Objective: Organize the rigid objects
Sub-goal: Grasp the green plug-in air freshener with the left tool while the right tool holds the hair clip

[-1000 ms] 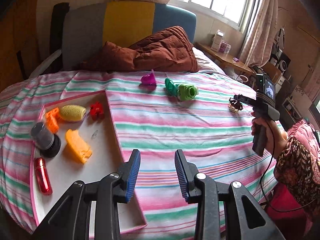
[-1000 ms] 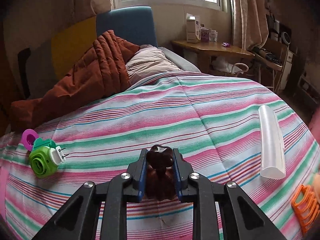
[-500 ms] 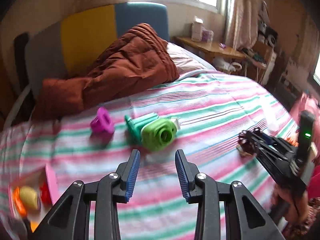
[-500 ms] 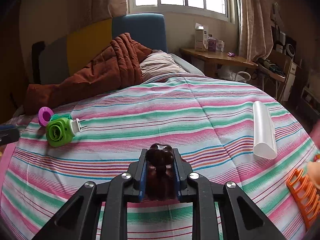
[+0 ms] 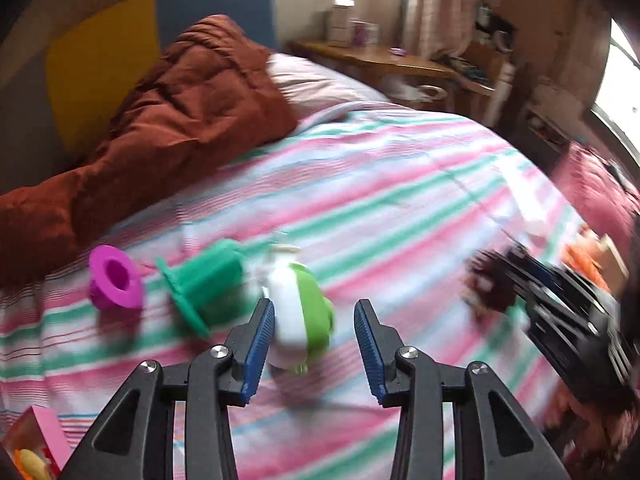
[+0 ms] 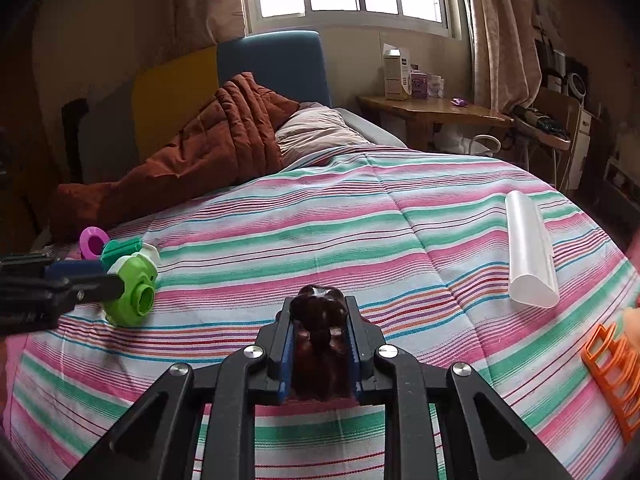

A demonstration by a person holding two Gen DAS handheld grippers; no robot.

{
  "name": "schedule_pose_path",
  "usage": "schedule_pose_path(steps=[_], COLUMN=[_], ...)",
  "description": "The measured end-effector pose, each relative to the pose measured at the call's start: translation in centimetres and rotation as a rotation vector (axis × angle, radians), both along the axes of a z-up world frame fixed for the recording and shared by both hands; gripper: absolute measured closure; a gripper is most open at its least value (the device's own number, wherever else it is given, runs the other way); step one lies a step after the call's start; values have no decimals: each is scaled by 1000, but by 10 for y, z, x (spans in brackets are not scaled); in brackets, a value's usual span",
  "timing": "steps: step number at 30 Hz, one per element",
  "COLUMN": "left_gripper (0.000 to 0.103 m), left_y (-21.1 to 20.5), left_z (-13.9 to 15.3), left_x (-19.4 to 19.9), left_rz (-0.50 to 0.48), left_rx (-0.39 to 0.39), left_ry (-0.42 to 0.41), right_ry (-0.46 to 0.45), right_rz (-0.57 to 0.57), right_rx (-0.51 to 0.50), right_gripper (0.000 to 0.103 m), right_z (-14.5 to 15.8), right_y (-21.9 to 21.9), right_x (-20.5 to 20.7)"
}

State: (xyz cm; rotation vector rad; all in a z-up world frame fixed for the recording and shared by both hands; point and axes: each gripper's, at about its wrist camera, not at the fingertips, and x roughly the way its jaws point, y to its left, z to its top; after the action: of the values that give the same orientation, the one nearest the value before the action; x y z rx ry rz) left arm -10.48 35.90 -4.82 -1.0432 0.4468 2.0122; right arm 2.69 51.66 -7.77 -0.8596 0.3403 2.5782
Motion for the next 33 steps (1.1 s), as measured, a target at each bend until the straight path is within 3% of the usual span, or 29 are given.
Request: schedule_pose_path(steps=[4, 7, 13, 18, 24, 25, 28, 33], left_gripper=[62, 61, 57, 37, 38, 43, 45, 46], left_y=[2, -4, -2, 25, 45, 45, 35, 18], left_z=[-1, 4, -8, -9, -28, -32, -37, -28], left_x=[35, 40, -1, -10, -34, -37, -40, -23], left_rz=[-97, -16, 222, 223, 326, 336, 357, 342], left_rx=[24, 59, 74, 91, 34, 26, 79, 37], left_ry=[-36, 6, -91, -147, -243, -263, -309, -220], right_ry=[0, 3, 2, 5, 6, 7, 9, 9], right_rz=[-3, -5, -6, -8, -8, -9, -11, -10], right_rx=[3, -2, 0, -4, -4, -6, -10, -10], right_gripper=[81, 81, 81, 81, 81, 81, 81, 81], right_z=[0, 0, 0, 0, 0, 0, 0, 0], right_y=[0, 0, 0, 1, 1, 1, 1, 2], right_x=[0, 1, 0, 0, 0, 0, 0, 0])
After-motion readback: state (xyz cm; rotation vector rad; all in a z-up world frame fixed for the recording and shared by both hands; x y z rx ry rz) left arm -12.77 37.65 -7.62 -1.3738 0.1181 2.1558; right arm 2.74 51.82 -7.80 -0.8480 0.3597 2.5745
